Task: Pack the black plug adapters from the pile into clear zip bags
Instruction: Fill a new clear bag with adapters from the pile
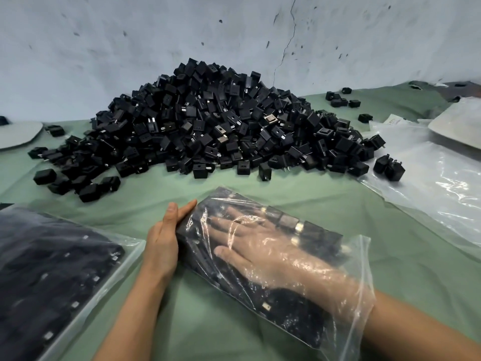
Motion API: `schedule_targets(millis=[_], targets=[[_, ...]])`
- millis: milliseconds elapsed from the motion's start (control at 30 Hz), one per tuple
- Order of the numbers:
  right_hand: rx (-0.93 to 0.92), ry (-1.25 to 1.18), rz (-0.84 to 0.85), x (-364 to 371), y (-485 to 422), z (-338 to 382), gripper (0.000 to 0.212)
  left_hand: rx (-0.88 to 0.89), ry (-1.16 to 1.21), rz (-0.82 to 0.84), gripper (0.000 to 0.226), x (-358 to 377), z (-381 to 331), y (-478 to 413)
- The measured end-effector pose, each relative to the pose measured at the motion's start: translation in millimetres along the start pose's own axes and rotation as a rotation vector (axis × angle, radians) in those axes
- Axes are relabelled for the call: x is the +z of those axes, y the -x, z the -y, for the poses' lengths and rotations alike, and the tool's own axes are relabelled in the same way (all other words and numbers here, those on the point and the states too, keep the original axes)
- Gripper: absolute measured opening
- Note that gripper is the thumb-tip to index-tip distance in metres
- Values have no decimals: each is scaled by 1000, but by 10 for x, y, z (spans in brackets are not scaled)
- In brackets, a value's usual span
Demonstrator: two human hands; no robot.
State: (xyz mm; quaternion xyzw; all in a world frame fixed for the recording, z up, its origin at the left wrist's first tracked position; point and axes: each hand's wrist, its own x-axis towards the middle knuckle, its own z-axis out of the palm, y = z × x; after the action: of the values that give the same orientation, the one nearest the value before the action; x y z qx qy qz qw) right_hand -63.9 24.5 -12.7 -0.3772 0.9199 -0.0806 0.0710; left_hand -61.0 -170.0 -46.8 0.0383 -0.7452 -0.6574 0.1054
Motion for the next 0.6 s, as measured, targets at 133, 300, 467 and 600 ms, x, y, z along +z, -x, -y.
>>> schedule_targets(millis=[133,300,467,600], targets=[[-18,-20,-13,-23,117,-42,52,12,-19,14,68,9,-9,-5],[-49,-4,-132,17,539,-285,54,28,-72,-1,62,-4,-18,14],[100,-241,-272,156,1178,-488,53,261,-555,-96,58,107,-282,135],[11,-78,-367,135,1742,-642,57,491,-952,168,64,559,-684,374]])
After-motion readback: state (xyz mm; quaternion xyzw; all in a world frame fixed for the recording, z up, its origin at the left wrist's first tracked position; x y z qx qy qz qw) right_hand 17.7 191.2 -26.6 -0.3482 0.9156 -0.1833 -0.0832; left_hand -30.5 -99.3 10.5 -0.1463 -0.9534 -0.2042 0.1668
